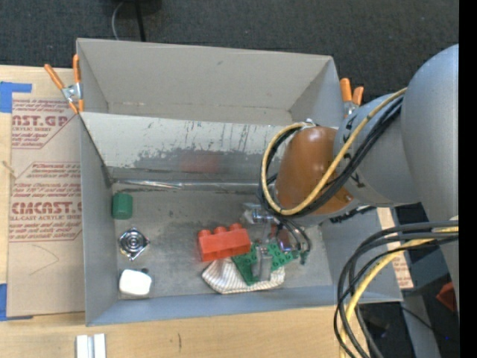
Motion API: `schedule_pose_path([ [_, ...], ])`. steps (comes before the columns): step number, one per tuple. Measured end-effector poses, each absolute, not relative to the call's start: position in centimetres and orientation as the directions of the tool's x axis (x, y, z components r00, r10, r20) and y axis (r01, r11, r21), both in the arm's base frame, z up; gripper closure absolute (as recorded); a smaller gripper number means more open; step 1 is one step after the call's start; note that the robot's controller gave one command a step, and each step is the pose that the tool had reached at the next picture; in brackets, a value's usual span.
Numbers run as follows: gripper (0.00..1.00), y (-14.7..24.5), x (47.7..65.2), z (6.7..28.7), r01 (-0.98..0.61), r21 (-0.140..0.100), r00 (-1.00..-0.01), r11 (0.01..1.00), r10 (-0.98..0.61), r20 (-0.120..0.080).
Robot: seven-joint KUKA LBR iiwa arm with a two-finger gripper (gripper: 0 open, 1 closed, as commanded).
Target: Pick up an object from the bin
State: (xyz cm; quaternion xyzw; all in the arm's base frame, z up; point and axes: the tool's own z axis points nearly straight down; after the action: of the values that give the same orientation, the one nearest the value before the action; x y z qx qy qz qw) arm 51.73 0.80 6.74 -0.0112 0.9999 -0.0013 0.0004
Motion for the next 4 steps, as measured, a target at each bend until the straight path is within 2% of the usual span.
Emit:
schedule_pose_path([
  [1,0.0,5.2,51.0,7.0,-0.098,-0.001,-0.995,0.995,-0.098,-0.006],
  [2,1.0,11.8,51.0,7.1,-0.056,0.004,-0.998,0.998,-0.056,-0.009],
  [3,0.0,10.0,51.2,7.0,-0.059,0.001,-0.998,0.998,-0.059,-0.006],
  [4,0.0,9.5,51.2,7.0,-0.061,0.001,-0.998,0.998,-0.061,-0.005],
])
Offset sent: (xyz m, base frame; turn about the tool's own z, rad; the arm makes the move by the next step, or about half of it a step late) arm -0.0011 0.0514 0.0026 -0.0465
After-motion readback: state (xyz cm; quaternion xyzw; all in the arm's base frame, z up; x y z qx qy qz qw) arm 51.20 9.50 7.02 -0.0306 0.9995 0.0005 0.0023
